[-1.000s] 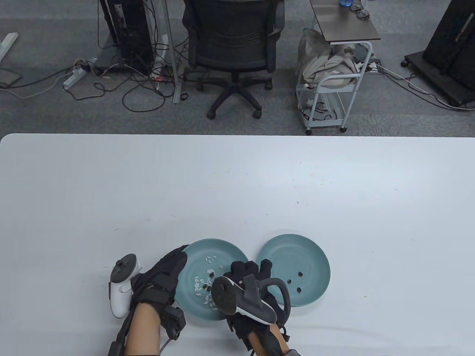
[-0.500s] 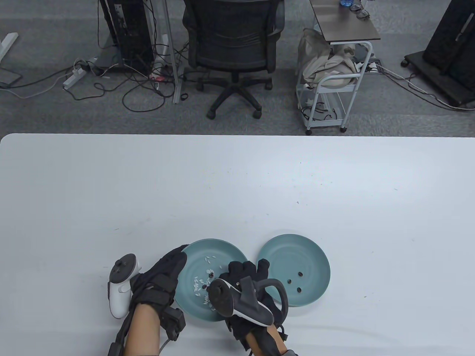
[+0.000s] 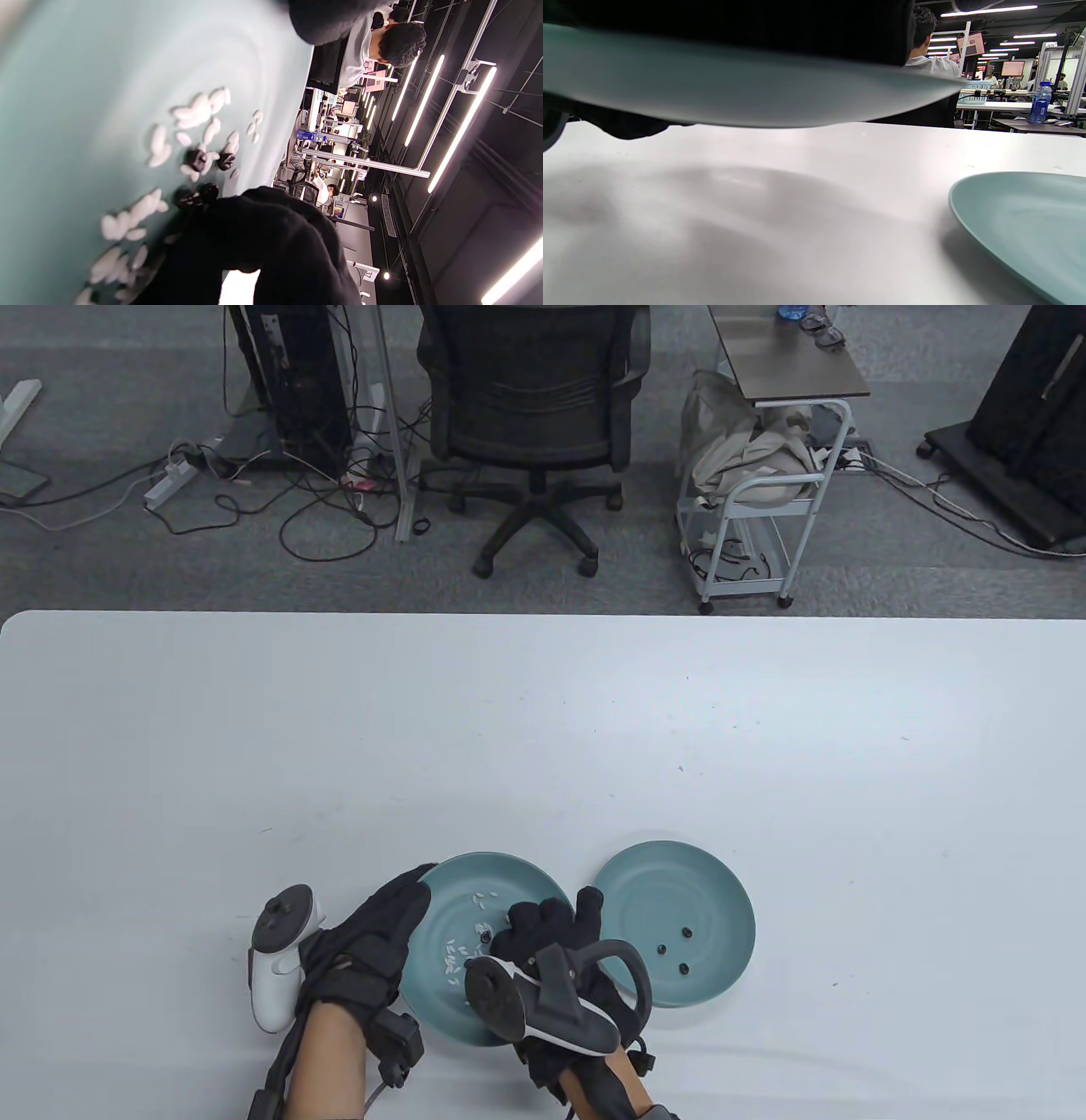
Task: Pick coffee beans with hand pinch into plate
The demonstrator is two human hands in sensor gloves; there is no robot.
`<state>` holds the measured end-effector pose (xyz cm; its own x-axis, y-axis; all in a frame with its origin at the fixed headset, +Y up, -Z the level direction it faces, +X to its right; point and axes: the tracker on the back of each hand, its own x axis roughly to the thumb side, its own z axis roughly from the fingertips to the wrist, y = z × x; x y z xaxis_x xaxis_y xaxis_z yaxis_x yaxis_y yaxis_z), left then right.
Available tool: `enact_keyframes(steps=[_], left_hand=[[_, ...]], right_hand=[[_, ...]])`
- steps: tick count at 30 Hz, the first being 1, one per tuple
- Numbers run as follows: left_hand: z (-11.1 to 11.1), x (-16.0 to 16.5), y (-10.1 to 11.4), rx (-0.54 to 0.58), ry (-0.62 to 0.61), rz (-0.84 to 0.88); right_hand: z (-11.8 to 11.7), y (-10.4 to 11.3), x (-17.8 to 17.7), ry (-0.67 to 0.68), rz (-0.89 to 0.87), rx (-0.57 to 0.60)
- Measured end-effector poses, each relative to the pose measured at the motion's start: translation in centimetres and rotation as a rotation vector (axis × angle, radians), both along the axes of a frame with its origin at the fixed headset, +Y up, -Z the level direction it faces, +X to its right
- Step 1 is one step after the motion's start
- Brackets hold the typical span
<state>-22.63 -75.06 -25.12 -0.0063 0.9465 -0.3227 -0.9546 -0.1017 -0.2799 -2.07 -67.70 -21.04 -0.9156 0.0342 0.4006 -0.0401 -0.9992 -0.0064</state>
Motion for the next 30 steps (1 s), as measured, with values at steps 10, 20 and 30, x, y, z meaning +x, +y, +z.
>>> enact_keyframes(steps=[10, 20, 30], left_hand=[[0.0, -0.1, -0.1, 0.011, 0.009, -0.030], [0.0, -0.2, -0.3, 0.003, 0.047, -0.028], [0.2, -0.2, -0.2, -0.012, 0.067, -0.035]], right_hand=[[0.0, -0.1, 0.1, -0.002, -0.014, 0.001], [0.0, 0.2, 0.3, -0.009, -0.047, 0.027], [-0.3, 1.2, 2.1, -0.053, -0.154, 0.035]])
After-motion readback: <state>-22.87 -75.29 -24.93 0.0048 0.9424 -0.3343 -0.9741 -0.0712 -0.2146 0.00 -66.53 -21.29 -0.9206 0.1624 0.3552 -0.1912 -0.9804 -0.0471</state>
